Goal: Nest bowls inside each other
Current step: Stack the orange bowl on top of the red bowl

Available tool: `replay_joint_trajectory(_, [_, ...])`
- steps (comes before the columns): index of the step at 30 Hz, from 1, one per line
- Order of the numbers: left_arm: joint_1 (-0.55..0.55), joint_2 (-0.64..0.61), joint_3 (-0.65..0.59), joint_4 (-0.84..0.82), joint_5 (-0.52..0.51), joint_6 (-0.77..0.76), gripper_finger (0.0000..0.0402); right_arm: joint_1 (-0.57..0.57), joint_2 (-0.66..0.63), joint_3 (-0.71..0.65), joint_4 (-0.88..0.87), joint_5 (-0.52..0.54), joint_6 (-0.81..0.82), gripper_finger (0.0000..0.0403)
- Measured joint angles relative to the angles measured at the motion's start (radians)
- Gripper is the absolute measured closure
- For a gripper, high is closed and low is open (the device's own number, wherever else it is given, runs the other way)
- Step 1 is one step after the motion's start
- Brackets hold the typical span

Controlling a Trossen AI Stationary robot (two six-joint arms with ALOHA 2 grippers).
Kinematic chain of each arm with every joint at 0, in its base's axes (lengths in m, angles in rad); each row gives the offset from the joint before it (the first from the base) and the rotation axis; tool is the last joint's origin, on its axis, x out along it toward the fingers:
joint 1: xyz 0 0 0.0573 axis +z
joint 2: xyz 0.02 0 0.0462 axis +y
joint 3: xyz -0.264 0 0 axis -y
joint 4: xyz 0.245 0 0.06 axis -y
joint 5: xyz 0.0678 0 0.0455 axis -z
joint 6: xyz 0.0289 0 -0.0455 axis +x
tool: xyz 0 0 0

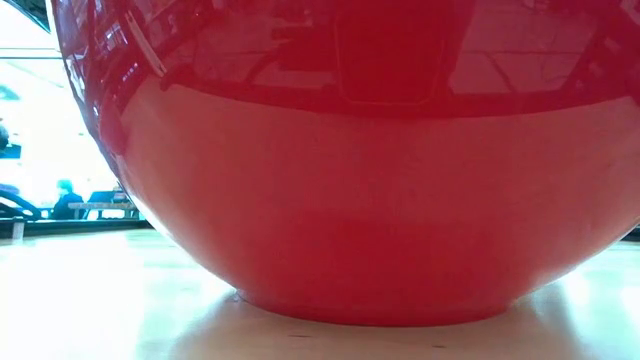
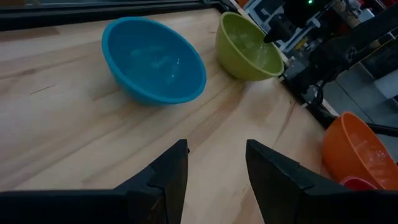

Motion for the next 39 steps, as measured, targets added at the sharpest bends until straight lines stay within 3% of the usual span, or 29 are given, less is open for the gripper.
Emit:
replay_joint_trajectory(16, [0.000, 0.000, 0.003, -0.003, 0.000, -0.020, 0.0237, 0.000, -0.007, -0.040, 0.069, -0.030, -0.002, 0.0193])
replay_joint_trajectory(25, [0.000, -0.001, 0.054, 0.002, 0.008, 0.045, 0.0237, 0.051, -0.157, -0.003, -0.055, -0.139, 0.018, 0.0193])
replay_joint_trajectory(28, [0.000, -0.001, 0.058, 0.001, 0.025, 0.075, 0.0237, 0.115, -0.224, 0.028, -0.094, -0.215, 0.000, 0.0192])
replay_joint_trajectory(31, [0.000, -0.001, 0.058, 0.001, 0.107, 0.148, 0.0237, 0.208, -0.278, 0.042, -0.080, -0.314, 0.017, 0.0193])
replay_joint_trajectory(35, [-0.001, -0.001, 0.058, 0.001, 0.246, 0.251, 0.0237, 0.392, -0.309, 0.042, -0.054, -0.357, 0.117, 0.0193])
replay_joint_trajectory(39, [-0.001, -0.001, 0.058, 0.001, 0.270, 0.309, 0.0237, 0.600, -0.288, 0.042, -0.011, -0.426, 0.284, 0.0192])
